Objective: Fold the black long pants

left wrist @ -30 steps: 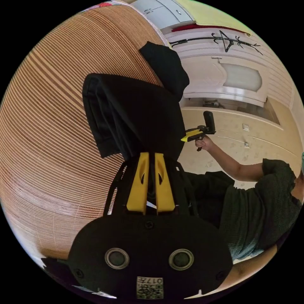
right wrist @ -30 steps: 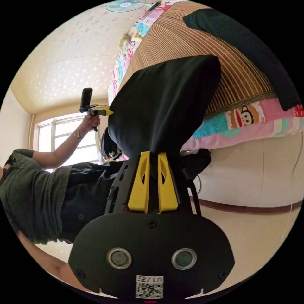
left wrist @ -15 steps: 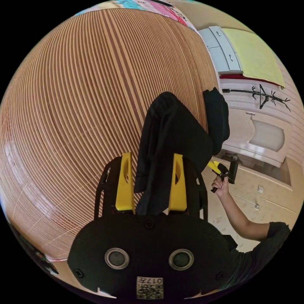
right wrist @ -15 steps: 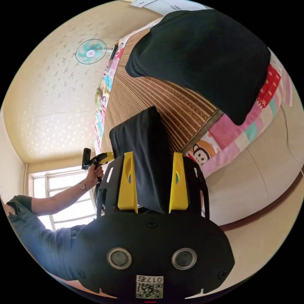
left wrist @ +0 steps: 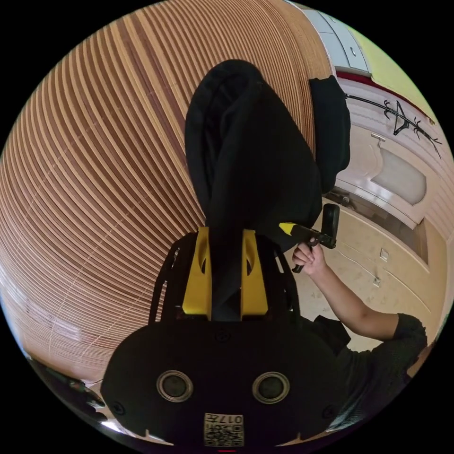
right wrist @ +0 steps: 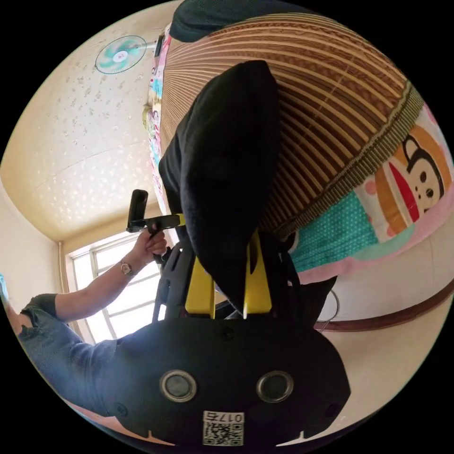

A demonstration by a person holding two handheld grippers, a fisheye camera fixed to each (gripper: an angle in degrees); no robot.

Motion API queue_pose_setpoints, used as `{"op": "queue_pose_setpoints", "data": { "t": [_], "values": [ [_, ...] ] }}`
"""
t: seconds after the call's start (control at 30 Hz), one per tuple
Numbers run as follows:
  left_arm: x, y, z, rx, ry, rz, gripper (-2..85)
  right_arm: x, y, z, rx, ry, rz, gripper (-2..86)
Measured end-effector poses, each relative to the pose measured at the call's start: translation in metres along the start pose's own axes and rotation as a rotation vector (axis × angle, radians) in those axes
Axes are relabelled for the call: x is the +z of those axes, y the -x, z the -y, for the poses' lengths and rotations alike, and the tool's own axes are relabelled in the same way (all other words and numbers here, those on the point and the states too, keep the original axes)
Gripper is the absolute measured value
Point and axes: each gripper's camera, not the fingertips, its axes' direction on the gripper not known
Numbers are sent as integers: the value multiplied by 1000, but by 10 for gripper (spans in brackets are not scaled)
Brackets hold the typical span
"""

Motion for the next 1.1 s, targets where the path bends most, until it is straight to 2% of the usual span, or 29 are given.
{"op": "queue_pose_setpoints", "data": {
  "t": [0.07, 0.13, 0.3, 0.5, 0.57, 0.63, 0.77, 0.83, 0.9, 1.0, 1.03, 1.1],
  "values": [
    [-12, -17, -3, 54, 30, -30, 79, -10, 1, -1, -35, 3, 106, 100],
    [-25, -47, -9, 118, 63, -64, 76, -25, 14, -4, -87, 5, 127, 94],
    [-59, -134, -19, 242, -20, -189, 75, -103, 64, -12, -239, 26, 52, 88],
    [-97, -255, 36, 335, -152, -335, 89, -236, 146, 33, -369, 19, -169, 86],
    [-100, -275, 69, 338, -143, -386, 118, -277, 161, 89, -366, -14, -303, 100],
    [-97, -284, 108, 321, -64, -319, 146, -301, 152, 144, -252, -72, -414, 122],
    [-79, -245, 116, 168, 135, -87, 133, -320, 119, 213, 103, -317, -584, 119],
    [-80, -200, 79, 57, 196, 17, 132, -293, 121, 214, 61, -391, -595, 86],
    [-87, -164, 35, 1, 206, 59, 124, -244, 109, 213, 40, -370, -678, 46],
    [-98, -99, -61, -106, 265, 125, 109, -127, 25, 218, 129, -49, -888, 18],
    [-103, -69, -107, -181, 305, 167, 104, -105, 15, 200, 44, -187, -953, 13],
    [-112, -27, -182, -329, 364, 212, 102, -86, 6, 181, -39, -283, -1014, 9]
  ]
}}
